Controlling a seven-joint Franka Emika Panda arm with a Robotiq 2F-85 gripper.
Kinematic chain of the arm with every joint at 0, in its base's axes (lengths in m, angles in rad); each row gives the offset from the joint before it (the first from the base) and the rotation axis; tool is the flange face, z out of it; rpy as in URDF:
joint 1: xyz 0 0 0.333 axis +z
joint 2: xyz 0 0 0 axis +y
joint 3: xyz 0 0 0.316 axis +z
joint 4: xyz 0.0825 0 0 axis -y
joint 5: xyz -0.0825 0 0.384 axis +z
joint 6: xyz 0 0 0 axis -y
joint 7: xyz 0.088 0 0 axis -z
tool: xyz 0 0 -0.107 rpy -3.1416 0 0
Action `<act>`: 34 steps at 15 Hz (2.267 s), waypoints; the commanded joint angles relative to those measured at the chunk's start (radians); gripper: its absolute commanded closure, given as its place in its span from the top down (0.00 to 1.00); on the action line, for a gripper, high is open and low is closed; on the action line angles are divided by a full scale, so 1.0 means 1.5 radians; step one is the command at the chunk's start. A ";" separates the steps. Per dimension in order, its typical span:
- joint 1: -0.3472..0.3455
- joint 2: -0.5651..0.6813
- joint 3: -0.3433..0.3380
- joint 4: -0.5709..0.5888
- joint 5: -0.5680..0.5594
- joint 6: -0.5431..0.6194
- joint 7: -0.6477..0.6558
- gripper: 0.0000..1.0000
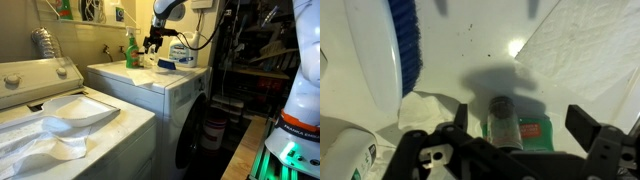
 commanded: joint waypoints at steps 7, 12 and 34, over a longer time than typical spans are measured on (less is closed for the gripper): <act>0.005 0.074 0.000 0.068 -0.009 0.035 0.004 1.00; 0.001 0.089 0.007 0.085 0.008 0.051 -0.002 1.00; -0.001 0.183 0.002 0.148 0.000 0.152 -0.004 0.73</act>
